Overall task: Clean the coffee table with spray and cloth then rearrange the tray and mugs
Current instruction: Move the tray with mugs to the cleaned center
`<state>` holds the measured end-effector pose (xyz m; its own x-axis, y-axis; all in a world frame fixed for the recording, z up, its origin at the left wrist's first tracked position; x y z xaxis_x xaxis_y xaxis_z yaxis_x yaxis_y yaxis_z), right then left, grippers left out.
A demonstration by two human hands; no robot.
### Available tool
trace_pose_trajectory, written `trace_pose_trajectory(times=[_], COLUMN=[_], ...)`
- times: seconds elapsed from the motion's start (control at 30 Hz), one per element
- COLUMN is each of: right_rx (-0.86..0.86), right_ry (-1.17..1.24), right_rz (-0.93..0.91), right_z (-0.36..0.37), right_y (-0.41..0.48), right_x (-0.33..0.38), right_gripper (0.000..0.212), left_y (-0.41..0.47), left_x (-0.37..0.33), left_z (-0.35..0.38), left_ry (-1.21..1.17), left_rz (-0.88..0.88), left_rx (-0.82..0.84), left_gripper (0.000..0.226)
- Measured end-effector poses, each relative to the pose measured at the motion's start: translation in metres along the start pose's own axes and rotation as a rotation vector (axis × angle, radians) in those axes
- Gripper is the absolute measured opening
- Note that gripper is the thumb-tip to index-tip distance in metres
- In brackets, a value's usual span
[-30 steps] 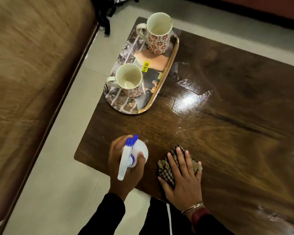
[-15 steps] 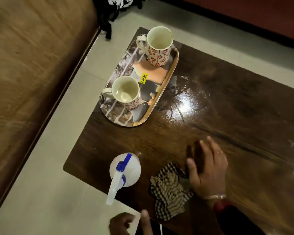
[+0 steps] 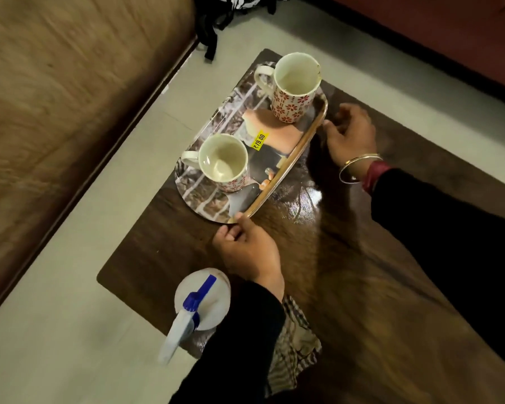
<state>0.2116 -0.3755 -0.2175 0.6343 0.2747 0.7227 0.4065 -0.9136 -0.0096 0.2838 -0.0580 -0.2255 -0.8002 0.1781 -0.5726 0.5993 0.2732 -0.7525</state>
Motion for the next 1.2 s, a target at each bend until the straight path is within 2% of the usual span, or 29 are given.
trace_pose_trajectory(times=[0.23,0.37,0.5,0.67,0.77,0.93,1.03,1.13,1.2], right_rx=[0.115,0.256,0.201,0.136,0.084,-0.075,-0.200,-0.319,-0.393], right_ry=[0.056,-0.093,-0.067,0.064,0.130,0.210,0.250,0.260,0.318], right_rz=[0.083,0.030,0.089,0.177,0.241,0.423,0.505,0.551,0.652], right_z=[0.016,0.025,0.021,0.002,-0.028,-0.099,-0.146,-0.186,-0.206], right_y=[0.068,0.075,0.072,0.048,0.012,-0.085,-0.154,-0.223,-0.274], right_x=[0.004,0.016,0.008,-0.033,-0.068,-0.127,-0.152,-0.175,-0.192], right_gripper=[0.018,0.009,0.015,0.015,0.015,0.015,0.006,0.008,0.009], left_y=[0.029,0.039,0.046,0.037,0.021,-0.011,-0.032,-0.052,-0.074], left_x=[-0.013,-0.011,-0.013,-0.017,-0.015,0.000,0.013,0.028,0.040], left_z=[0.007,0.007,0.004,-0.002,-0.006,-0.007,-0.002,0.001,0.004], left_ry=[-0.062,-0.038,0.006,0.048,0.102,0.217,0.307,0.371,0.432], left_rz=[0.053,0.024,0.009,0.083,0.133,0.235,0.297,0.313,0.323], left_rx=[-0.112,-0.101,-0.126,-0.100,-0.058,0.061,0.206,0.325,0.421], left_gripper=[0.035,0.033,0.026,0.020,0.014,0.016,0.016,0.020,0.020])
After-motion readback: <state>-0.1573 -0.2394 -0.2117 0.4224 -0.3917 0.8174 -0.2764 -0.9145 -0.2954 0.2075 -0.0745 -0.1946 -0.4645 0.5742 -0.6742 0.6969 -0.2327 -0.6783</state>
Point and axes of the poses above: each hand's wrist, its own y-axis towards the middle knuckle, its own z-axis out of the palm, x = y × z, the point moved 8 cm from there along y, towards the middle knuckle, and after that the axes turned 11 degrees about -z, right-handed, at the moved point
